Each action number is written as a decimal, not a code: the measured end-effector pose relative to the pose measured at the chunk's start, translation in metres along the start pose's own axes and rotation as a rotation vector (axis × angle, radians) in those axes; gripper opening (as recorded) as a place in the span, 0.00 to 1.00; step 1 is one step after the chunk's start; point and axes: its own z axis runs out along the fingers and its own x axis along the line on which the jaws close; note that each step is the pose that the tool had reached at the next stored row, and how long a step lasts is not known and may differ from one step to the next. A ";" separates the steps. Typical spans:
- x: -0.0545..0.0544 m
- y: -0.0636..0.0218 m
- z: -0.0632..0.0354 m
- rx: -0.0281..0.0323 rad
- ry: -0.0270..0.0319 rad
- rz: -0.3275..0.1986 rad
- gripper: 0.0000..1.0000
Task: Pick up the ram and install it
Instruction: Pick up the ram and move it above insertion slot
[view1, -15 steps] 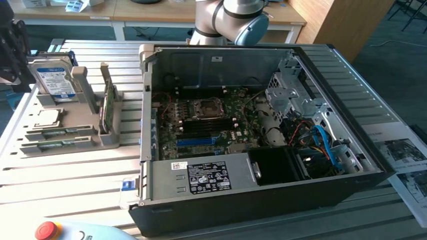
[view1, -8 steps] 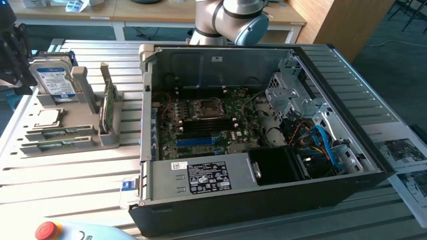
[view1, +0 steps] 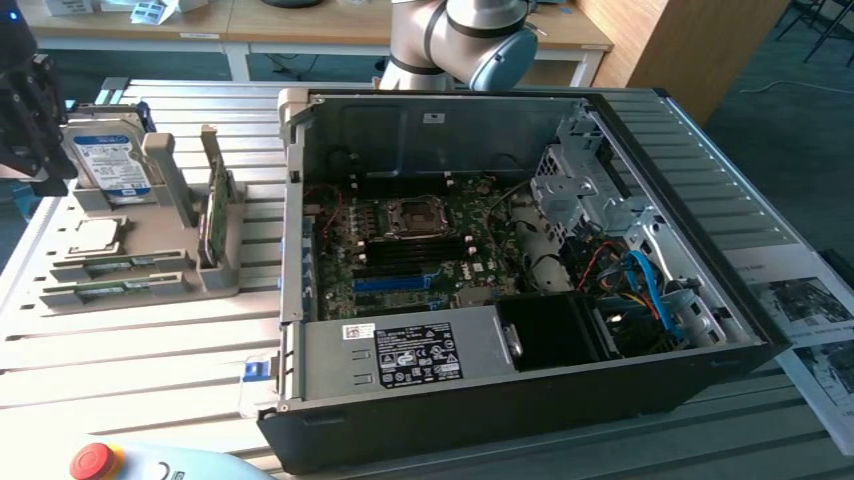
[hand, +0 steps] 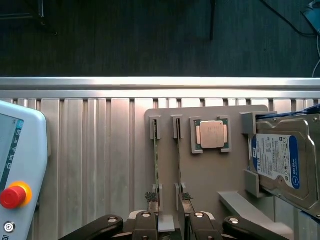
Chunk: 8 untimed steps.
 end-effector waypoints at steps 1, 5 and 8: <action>0.000 0.0000 0.0008 0.0000 0.0011 0.000 0.30; 0.000 -0.0001 0.0038 0.0001 0.0053 0.000 0.30; 0.000 -0.0002 0.0052 0.0000 0.0071 -0.001 0.30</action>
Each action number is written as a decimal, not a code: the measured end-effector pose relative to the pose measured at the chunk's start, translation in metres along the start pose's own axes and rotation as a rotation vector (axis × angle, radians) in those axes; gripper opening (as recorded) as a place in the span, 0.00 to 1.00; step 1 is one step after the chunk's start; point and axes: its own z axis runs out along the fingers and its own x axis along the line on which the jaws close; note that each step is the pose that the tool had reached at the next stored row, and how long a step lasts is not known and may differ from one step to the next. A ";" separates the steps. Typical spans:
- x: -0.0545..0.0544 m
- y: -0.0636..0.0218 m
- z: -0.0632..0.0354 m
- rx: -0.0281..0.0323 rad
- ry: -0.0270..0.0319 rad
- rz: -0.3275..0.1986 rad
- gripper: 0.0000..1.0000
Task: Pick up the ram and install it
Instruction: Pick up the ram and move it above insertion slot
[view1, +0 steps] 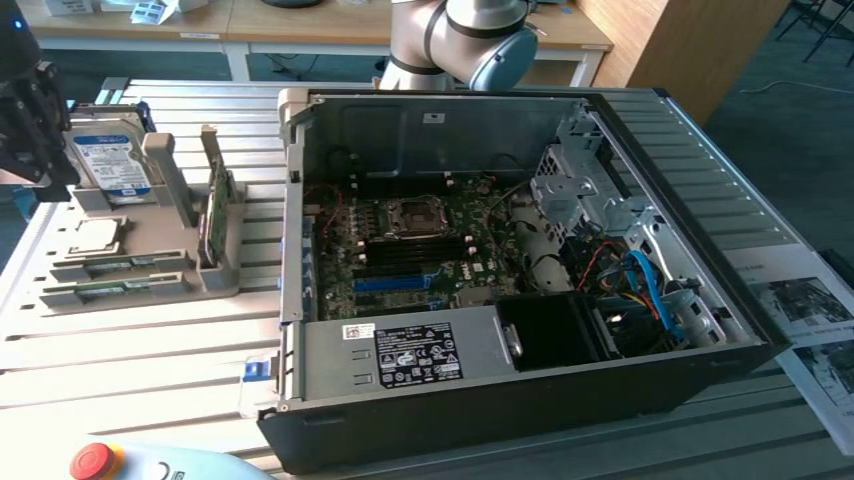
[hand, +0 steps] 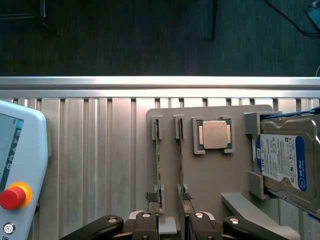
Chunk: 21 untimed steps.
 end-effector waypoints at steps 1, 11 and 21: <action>0.000 0.0000 0.0000 -0.0001 0.0001 0.000 0.30; 0.000 -0.0001 0.0022 0.0002 0.0007 0.000 0.30; 0.000 -0.0003 0.0083 0.0003 0.0036 0.000 0.30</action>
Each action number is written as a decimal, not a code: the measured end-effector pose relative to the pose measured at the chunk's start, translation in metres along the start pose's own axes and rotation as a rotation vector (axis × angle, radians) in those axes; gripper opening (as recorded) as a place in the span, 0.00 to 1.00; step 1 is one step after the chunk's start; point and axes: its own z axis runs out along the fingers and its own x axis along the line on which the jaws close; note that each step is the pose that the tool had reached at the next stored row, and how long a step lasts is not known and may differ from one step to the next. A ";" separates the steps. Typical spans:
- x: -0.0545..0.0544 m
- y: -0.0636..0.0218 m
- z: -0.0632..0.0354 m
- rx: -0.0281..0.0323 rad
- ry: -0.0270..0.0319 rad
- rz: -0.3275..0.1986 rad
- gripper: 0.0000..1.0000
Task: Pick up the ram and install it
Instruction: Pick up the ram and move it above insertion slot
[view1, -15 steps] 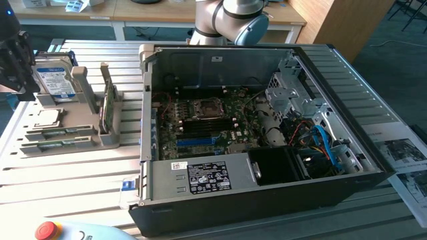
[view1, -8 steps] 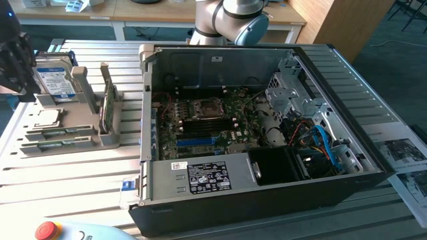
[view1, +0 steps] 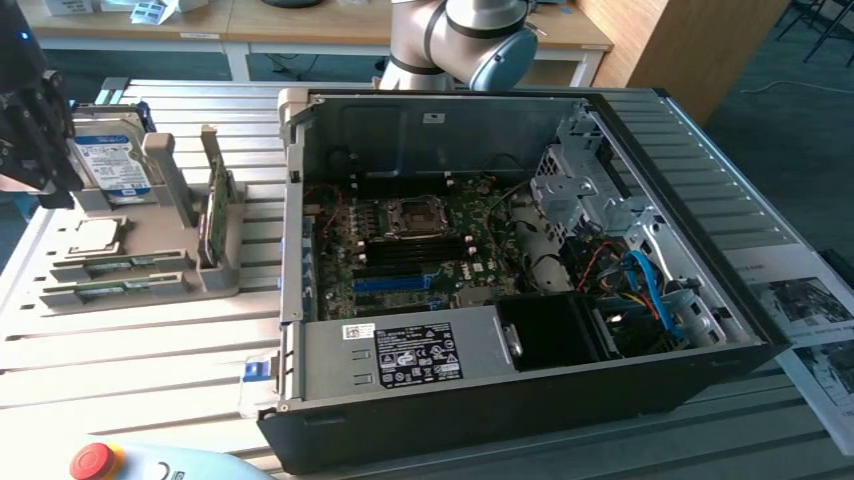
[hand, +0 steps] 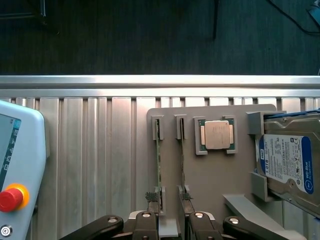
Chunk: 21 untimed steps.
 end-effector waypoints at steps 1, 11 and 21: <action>0.000 0.0000 0.0007 0.0000 0.0005 0.000 0.30; 0.000 -0.0003 0.0092 0.0000 0.0053 0.000 0.30; 0.000 -0.0007 0.0193 0.0003 0.0125 0.000 0.30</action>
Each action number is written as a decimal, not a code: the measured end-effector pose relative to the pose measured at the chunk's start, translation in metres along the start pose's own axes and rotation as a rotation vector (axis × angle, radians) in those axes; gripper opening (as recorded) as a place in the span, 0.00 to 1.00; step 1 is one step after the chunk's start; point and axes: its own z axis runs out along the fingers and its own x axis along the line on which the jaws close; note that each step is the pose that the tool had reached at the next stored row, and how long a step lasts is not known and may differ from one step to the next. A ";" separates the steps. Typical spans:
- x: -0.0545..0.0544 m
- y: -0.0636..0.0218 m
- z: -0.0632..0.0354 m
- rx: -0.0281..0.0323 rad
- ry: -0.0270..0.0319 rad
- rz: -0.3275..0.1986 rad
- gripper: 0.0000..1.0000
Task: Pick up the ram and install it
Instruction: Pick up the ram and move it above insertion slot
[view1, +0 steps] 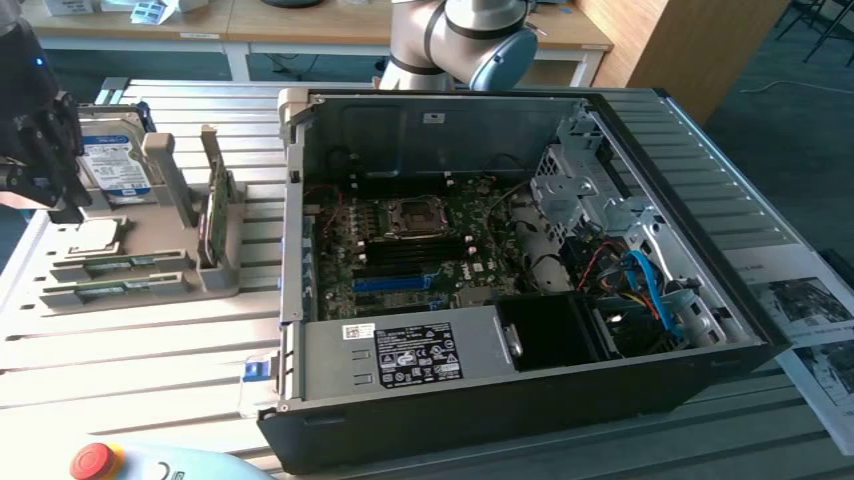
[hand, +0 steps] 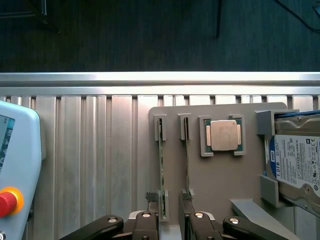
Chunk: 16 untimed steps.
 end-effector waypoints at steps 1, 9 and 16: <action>0.000 0.0000 0.0010 0.0000 0.0008 0.000 0.30; 0.000 -0.0003 0.0098 0.0000 0.0077 0.000 0.30; 0.000 -0.0006 0.0170 0.0003 0.0139 0.001 0.30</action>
